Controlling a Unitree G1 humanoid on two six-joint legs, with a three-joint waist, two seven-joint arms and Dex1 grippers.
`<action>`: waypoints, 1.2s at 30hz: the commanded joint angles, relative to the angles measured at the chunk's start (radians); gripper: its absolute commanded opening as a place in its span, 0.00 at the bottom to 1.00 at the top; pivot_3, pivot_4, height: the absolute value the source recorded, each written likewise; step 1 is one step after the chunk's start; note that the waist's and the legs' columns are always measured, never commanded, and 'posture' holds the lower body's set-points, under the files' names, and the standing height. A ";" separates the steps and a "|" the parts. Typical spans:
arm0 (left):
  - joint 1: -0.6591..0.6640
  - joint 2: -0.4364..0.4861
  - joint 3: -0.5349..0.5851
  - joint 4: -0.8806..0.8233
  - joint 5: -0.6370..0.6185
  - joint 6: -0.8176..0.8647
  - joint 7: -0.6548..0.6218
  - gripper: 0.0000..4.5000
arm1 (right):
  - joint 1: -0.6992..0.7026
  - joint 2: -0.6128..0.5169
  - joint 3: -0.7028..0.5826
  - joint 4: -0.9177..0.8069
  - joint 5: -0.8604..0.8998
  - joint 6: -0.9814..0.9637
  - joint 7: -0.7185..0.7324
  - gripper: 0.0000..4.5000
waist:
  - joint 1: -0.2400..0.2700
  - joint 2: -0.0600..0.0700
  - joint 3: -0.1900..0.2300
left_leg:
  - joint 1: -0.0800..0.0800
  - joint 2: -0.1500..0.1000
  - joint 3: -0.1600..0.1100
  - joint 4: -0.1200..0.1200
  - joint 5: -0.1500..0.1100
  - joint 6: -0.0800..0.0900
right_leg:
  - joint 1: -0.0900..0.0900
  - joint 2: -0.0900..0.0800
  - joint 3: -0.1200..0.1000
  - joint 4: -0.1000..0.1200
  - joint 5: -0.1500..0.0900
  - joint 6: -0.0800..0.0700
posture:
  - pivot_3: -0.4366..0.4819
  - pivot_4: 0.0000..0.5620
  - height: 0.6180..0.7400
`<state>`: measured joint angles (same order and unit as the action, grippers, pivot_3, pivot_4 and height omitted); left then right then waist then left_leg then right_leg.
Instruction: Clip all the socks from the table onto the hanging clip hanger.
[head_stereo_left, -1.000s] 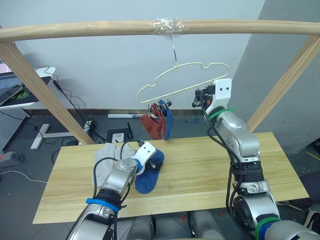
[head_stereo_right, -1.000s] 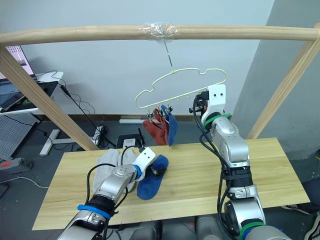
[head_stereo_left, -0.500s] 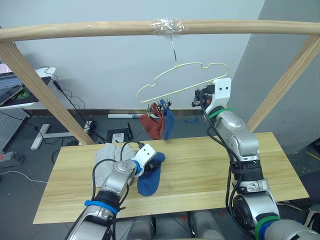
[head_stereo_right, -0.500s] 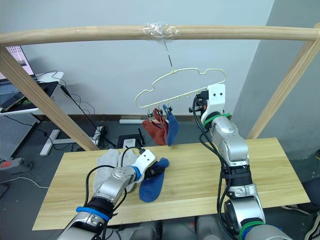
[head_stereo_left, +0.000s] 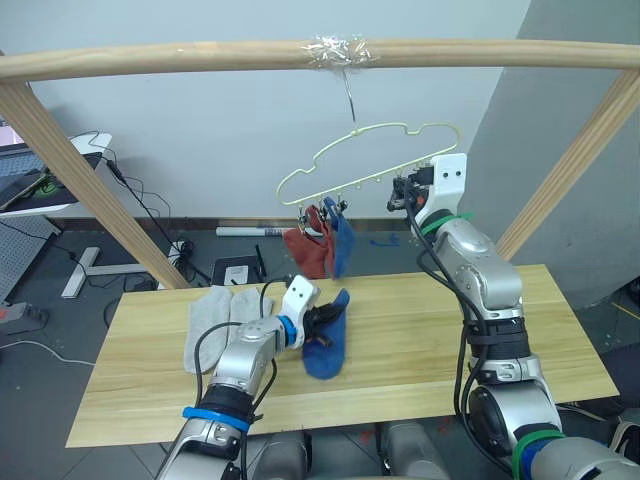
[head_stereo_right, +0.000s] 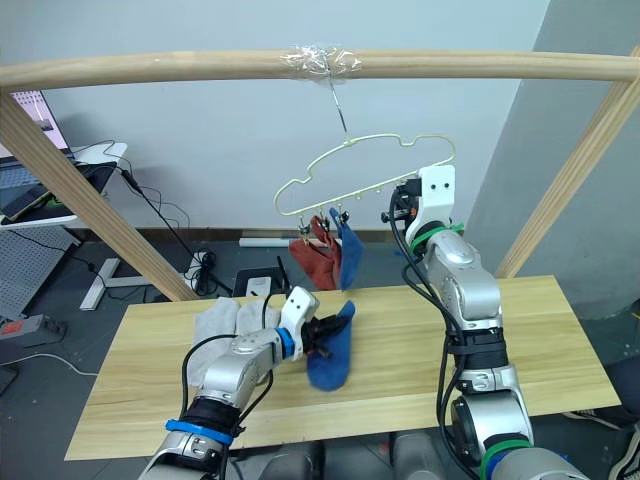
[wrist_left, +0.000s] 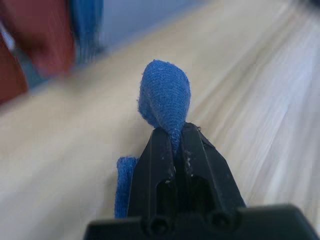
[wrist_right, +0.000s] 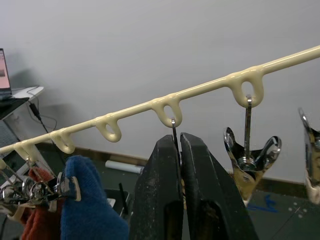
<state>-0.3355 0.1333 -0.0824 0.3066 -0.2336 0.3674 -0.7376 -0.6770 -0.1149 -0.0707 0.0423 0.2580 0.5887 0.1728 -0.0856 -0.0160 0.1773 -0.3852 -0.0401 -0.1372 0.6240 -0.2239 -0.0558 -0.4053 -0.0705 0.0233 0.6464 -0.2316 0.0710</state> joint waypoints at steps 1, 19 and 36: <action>-0.038 -0.034 0.012 -0.105 -0.069 0.000 -0.019 0.00 | -0.043 -0.032 -0.069 -0.084 0.082 0.128 0.010 0.00 | 0.001 0.000 0.000 | 0.000 0.000 0.000 0.000 0.000 0.000 | 0.000 0.000 0.000 0.000 0.000 0.000 | 0.32 0.20 1.00; -0.206 -0.152 0.059 -0.009 -0.121 -0.107 0.060 0.00 | -0.157 0.027 -0.301 -0.248 0.385 0.678 -0.142 0.00 | -0.015 0.001 -0.001 | -0.001 0.000 0.001 0.001 0.000 0.000 | 0.000 0.000 0.000 0.000 0.001 -0.001 | 0.27 0.16 1.00; -0.212 -0.185 0.074 -0.044 -0.178 -0.091 0.062 0.00 | -0.134 0.050 -0.278 -0.268 0.390 0.680 -0.172 0.00 | -0.028 0.004 -0.002 | -0.001 0.000 0.001 0.002 0.000 0.000 | 0.000 0.000 0.001 0.000 0.001 0.001 | 0.28 0.18 1.00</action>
<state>-0.5250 -0.0443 -0.0234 0.3145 -0.3847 0.2792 -0.6775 -0.8007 -0.0676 -0.3533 -0.1726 0.6319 1.2798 0.0003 -0.1136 -0.0120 0.1748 -0.3865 -0.0405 -0.1360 0.6261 -0.2239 -0.0556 -0.4057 -0.0703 0.0241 0.6468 -0.2310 0.0717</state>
